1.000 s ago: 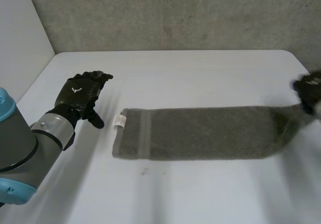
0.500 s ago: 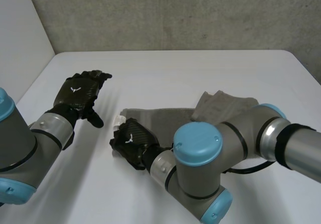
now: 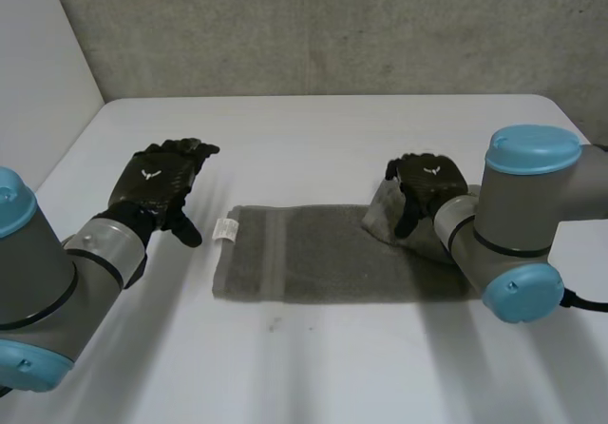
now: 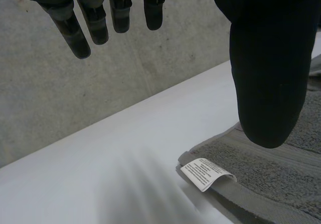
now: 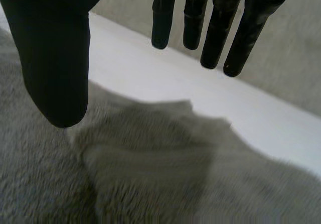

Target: Fold the towel.

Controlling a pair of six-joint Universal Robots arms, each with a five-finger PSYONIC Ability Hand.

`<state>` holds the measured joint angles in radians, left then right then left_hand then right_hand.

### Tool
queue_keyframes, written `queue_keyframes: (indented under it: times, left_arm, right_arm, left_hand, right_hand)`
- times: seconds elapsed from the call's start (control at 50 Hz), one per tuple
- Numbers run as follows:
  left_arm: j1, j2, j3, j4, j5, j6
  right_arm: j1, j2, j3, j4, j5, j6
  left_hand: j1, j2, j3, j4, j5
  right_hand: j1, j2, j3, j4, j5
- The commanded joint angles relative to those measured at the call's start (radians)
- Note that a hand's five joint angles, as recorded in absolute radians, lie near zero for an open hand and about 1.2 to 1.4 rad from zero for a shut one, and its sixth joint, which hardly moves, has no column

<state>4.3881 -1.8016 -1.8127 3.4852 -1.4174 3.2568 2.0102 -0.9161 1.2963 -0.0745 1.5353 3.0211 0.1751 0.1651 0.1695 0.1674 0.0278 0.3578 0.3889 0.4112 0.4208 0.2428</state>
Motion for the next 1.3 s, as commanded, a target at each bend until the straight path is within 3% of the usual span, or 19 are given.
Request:
queue_keyframes:
  times: [0.02, 0.16, 0.38, 0.58, 0.84, 1.1, 1.3]
  left_arm:
    - [-0.006, -0.004, -0.008, 0.003, 0.002, 0.004]
    - [-0.006, -0.004, -0.011, 0.012, 0.002, 0.006]
    - [-0.006, -0.004, -0.013, 0.014, 0.003, 0.006]
    - [-0.007, -0.002, -0.017, 0.014, 0.003, 0.007]
    - [-0.004, 0.005, -0.017, 0.014, 0.003, 0.007]
    - [0.021, 0.033, -0.01, 0.012, 0.002, 0.007]
    - [0.039, 0.045, -0.016, 0.012, 0.002, 0.007]
  right_arm:
    - [-0.007, 0.089, -0.051, 0.013, -0.023, 0.042]
    - [-0.015, 0.141, -0.094, 0.013, -0.107, 0.14]
    - [-0.015, 0.143, -0.094, 0.012, -0.116, 0.165]
    - [-0.015, 0.195, -0.138, 0.005, -0.119, 0.164]
    - [0.008, 0.074, -0.166, 0.001, -0.116, 0.17]
    - [0.246, 0.063, -0.222, -0.085, -0.124, 0.202]
    - [0.41, 0.244, -0.258, -0.094, -0.132, 0.176]
  left_hand:
    - [-0.001, 0.009, 0.005, 0.007, -0.028]
    - [-0.001, 0.009, 0.005, 0.007, -0.028]
    - [-0.001, 0.009, 0.005, 0.007, -0.028]
    - [-0.001, 0.009, 0.005, 0.007, -0.028]
    - [-0.001, 0.009, 0.005, 0.007, -0.028]
    - [-0.001, 0.009, 0.005, 0.007, -0.028]
    - [-0.001, 0.009, 0.005, 0.007, -0.028]
  right_hand:
    - [0.291, 0.26, 0.238, 0.228, 0.231]
    - [0.303, 0.271, 0.249, 0.24, 0.243]
    - [0.329, 0.298, 0.276, 0.266, 0.269]
    - [1.038, 1.007, 0.984, 0.975, 0.978]
    - [1.038, 1.007, 0.985, 0.975, 0.979]
    - [1.038, 1.007, 0.985, 0.975, 0.979]
    - [1.038, 1.007, 0.985, 0.975, 0.979]
